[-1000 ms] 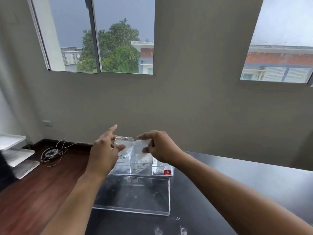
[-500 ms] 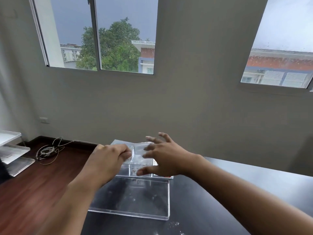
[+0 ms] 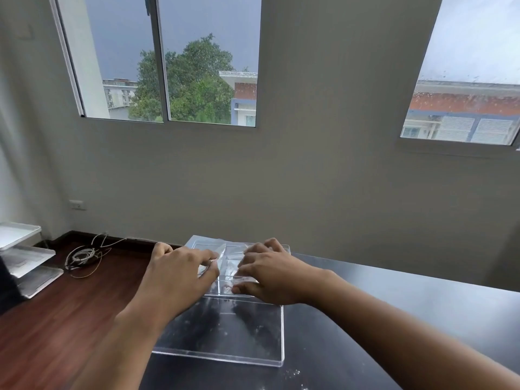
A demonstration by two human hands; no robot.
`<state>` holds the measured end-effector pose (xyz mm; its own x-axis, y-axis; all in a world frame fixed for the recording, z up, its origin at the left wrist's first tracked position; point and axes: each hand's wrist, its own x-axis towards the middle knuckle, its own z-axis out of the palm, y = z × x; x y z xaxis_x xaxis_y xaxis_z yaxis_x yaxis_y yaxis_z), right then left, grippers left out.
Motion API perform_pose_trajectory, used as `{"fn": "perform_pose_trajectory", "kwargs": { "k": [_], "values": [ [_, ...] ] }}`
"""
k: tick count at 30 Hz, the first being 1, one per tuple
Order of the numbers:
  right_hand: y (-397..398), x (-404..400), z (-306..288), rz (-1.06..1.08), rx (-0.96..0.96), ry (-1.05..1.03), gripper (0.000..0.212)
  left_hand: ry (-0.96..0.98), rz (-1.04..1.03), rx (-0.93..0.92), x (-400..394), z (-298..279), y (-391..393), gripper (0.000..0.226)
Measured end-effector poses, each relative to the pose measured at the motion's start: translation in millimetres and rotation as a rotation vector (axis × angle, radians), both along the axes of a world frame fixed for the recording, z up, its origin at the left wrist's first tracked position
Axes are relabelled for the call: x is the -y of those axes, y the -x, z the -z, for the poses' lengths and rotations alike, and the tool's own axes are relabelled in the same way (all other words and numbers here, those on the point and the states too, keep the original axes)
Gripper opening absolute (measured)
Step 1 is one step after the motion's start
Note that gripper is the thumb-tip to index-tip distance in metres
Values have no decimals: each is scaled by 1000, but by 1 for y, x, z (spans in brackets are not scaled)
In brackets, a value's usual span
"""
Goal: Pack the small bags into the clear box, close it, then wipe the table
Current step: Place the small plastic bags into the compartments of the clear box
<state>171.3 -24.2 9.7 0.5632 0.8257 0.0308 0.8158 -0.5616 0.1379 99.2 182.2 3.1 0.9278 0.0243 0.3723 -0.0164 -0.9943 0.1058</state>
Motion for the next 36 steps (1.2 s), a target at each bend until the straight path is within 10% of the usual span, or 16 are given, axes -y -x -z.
{"fn": "perform_pose_trajectory", "kwargs": {
  "k": [13, 27, 36],
  "values": [
    [-1, -10, -11, -95, 148, 17, 47, -75, 5, -202, 6, 8, -9, 52],
    [-4, 1, -14, -52, -161, -224, 7, 6, 51, -207, -1, 12, -10, 44],
    [-1, 3, -15, -4, -188, -214, 17, 78, 60, -80, -5, 15, -12, 33]
  ]
}}
